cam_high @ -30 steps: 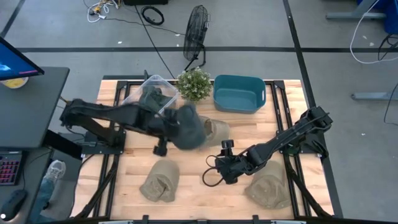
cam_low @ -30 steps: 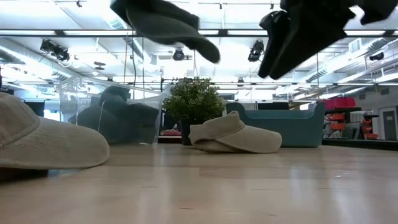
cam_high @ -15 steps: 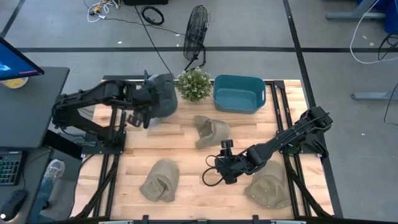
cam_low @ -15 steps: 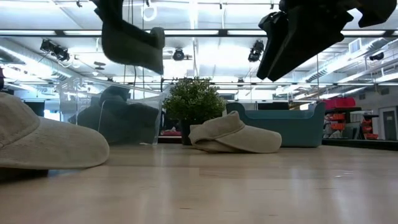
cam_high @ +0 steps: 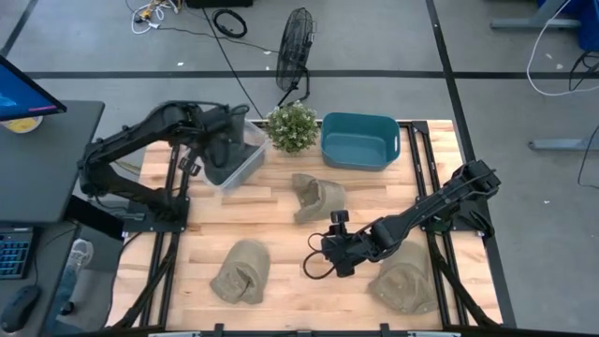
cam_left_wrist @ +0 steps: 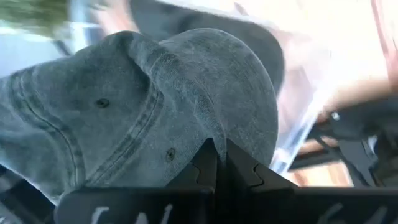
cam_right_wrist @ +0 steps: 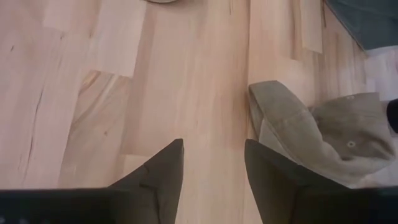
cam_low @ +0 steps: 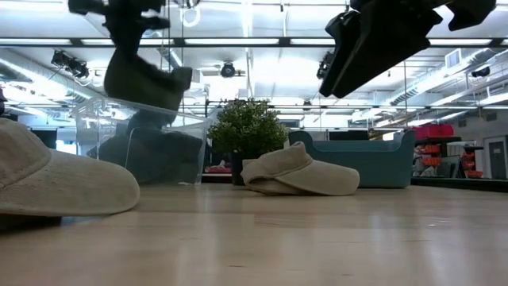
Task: Pick & Place hat
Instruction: Put the gray cap into the transparent bin
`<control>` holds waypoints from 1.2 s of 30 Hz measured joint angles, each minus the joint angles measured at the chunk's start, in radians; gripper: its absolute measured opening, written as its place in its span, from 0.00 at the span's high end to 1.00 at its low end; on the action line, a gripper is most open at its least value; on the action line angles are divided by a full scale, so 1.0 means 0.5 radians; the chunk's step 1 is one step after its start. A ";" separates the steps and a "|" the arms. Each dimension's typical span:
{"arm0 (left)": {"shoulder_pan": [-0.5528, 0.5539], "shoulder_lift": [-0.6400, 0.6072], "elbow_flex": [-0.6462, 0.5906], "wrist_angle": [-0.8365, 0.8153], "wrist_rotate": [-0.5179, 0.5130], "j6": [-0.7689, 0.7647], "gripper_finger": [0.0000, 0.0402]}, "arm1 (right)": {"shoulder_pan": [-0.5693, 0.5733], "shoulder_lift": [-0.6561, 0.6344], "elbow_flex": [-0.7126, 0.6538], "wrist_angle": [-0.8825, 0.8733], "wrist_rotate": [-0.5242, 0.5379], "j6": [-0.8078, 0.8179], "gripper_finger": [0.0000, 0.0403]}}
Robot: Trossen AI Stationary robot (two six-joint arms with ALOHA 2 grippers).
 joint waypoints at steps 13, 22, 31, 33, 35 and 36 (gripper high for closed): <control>0.037 0.002 -0.609 0.120 0.104 0.255 0.98 | 0.000 0.000 0.000 0.007 0.001 0.000 0.57; -0.026 -0.037 -0.331 0.093 0.084 0.325 0.98 | -0.008 0.000 0.000 0.024 0.002 -0.005 0.57; -0.029 -0.036 -0.183 0.002 0.251 0.318 0.98 | -0.015 0.000 0.000 0.024 0.001 -0.042 0.57; -0.008 -0.034 -0.212 0.022 0.270 0.261 0.98 | -0.026 0.000 0.000 0.024 0.001 -0.052 0.57; 0.011 -0.021 -0.243 0.052 0.304 0.177 0.98 | -0.040 0.000 -0.001 0.024 0.001 -0.059 0.57; 0.020 -0.012 -0.263 0.077 0.320 0.136 0.98 | -0.048 0.000 0.000 0.026 0.002 -0.060 0.57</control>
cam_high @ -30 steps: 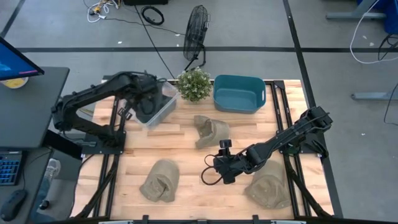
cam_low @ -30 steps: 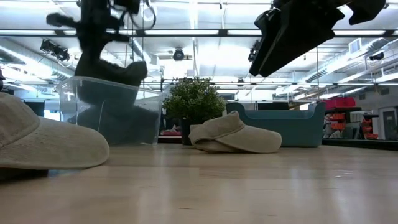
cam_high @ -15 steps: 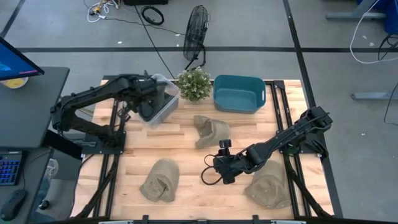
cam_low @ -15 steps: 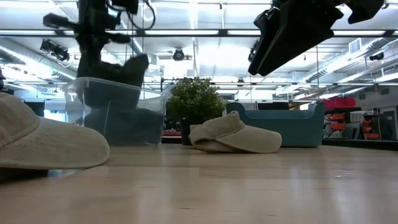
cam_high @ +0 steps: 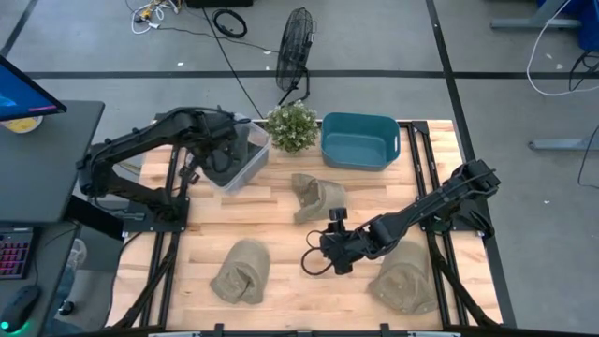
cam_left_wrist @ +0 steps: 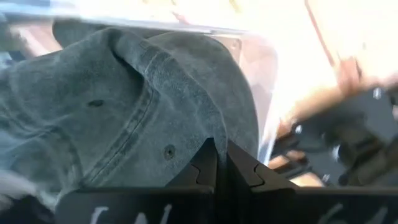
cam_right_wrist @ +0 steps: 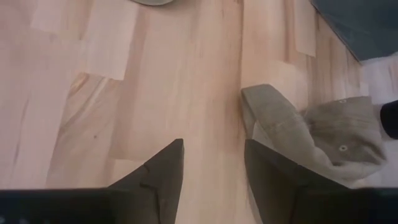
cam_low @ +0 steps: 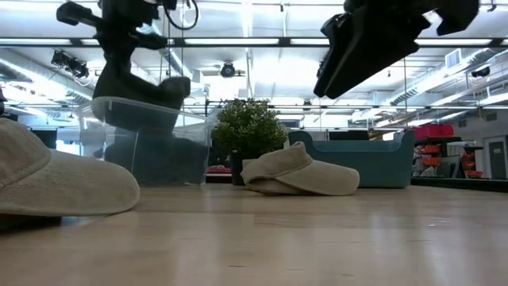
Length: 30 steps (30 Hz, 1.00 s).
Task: Pick & Place hat
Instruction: Put the gray cap into the transparent bin
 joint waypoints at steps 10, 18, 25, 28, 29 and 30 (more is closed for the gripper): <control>0.094 0.007 -0.107 0.183 -0.009 -0.846 0.90 | -0.031 0.000 -0.001 -0.001 0.000 -0.014 0.57; 0.047 0.007 -0.107 0.193 -0.337 -0.859 0.68 | -0.031 0.000 -0.001 -0.001 -0.001 -0.015 0.57; -0.125 0.004 -0.093 0.238 -0.569 -1.024 0.59 | -0.031 0.000 -0.001 -0.001 -0.001 -0.049 0.57; -0.157 0.004 -0.093 0.486 -0.581 -1.394 0.59 | -0.031 0.000 -0.001 0.000 -0.001 -0.063 0.57; -0.158 0.004 -0.092 0.584 -0.582 -1.561 0.59 | -0.031 0.000 -0.001 0.002 -0.001 -0.078 0.57; -0.153 0.004 -0.092 0.675 -0.582 -1.722 0.59 | -0.031 0.000 -0.001 0.007 -0.001 -0.092 0.57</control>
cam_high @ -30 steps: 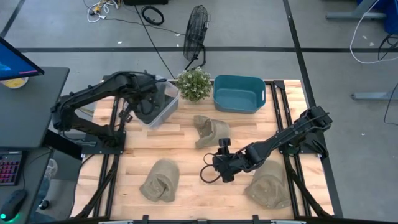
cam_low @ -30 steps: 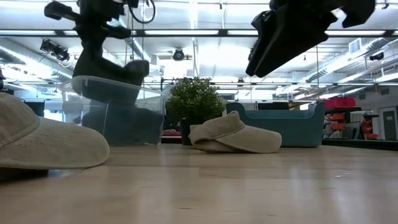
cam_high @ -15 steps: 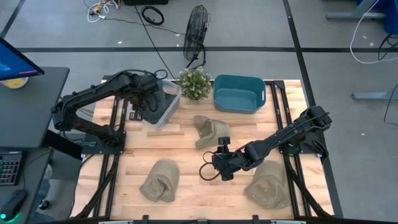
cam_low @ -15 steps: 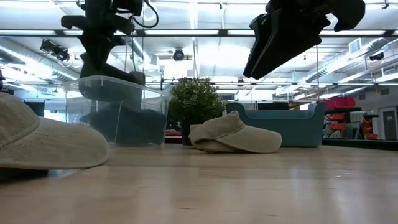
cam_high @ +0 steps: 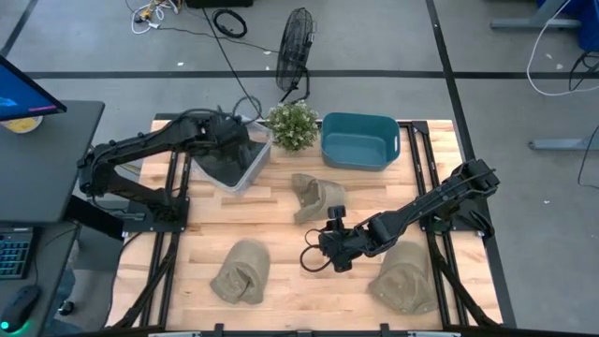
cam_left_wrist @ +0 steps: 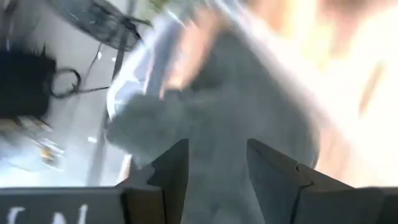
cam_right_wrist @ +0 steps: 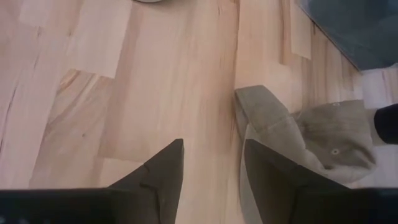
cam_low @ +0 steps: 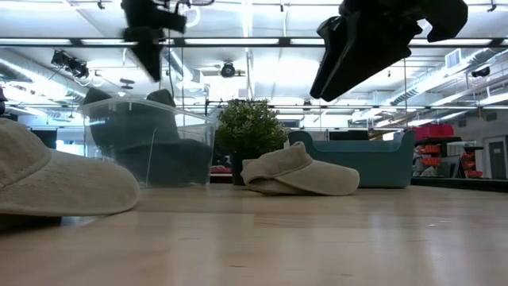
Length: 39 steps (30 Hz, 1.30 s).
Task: Pick & Place hat
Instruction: Put the gray cap into the transparent bin
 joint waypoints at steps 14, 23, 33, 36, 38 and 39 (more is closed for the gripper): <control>0.201 0.001 -0.149 0.143 0.023 -1.483 0.60 | 0.000 0.000 0.000 0.023 0.000 -0.015 0.57; 0.212 0.001 -0.431 0.437 -0.072 -1.425 0.62 | 0.000 0.000 0.000 0.023 -0.001 -0.102 0.57; 0.212 0.001 -0.473 0.457 -0.065 -1.067 0.97 | 0.000 0.000 0.000 0.046 0.000 -0.102 0.57; 0.189 0.002 -0.439 0.447 -0.058 -0.881 0.98 | 0.000 0.000 0.000 0.054 0.000 -0.103 0.57; 0.150 0.002 -0.400 0.443 -0.058 -0.741 0.98 | 0.000 0.000 0.000 0.056 0.000 -0.103 0.57; 0.128 0.002 -0.373 0.440 -0.058 -0.666 0.98 | 0.000 0.000 0.000 0.056 0.000 -0.103 0.57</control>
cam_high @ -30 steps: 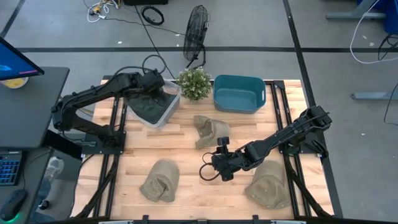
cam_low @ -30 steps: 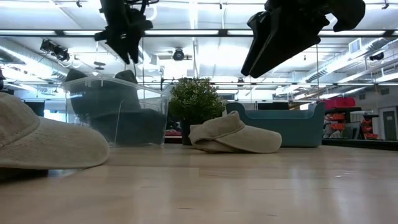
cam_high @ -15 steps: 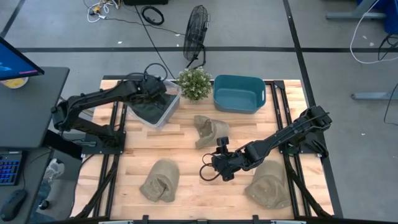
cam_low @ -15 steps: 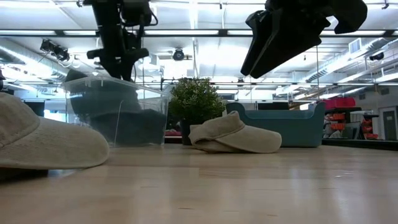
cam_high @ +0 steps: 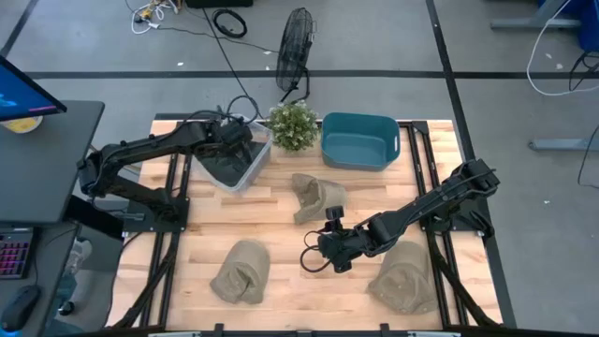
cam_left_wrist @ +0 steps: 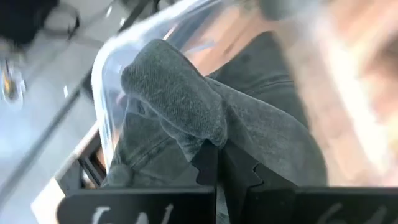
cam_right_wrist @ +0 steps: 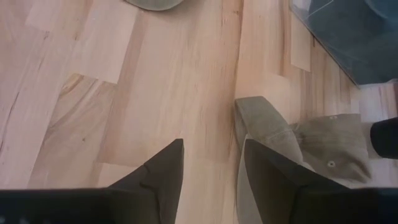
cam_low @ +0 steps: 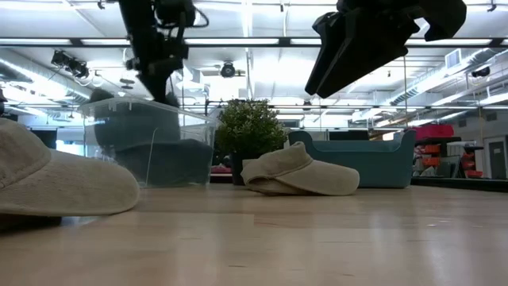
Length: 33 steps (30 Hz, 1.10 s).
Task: Pick & Place hat
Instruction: Put the gray cap into the transparent bin
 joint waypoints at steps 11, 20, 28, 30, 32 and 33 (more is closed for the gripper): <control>-0.319 0.000 0.150 -0.233 0.061 1.345 0.99 | 0.000 0.000 0.000 0.002 0.000 -0.001 0.57; -0.337 -0.002 0.116 -0.385 0.283 1.057 0.98 | 0.000 0.000 0.000 0.014 0.000 -0.002 0.57; -0.296 -0.001 0.082 -0.285 0.279 0.522 0.84 | 0.000 0.000 0.000 0.047 0.000 -0.002 0.57; -0.301 -0.001 0.082 -0.260 0.279 0.481 0.80 | 0.000 0.000 0.000 0.047 0.000 -0.002 0.57; -0.321 -0.001 0.082 -0.234 0.277 0.479 0.75 | 0.000 0.000 0.000 0.047 0.000 -0.002 0.57; -0.335 -0.001 0.082 -0.214 0.275 0.487 0.73 | 0.000 0.000 0.000 0.047 0.000 -0.002 0.57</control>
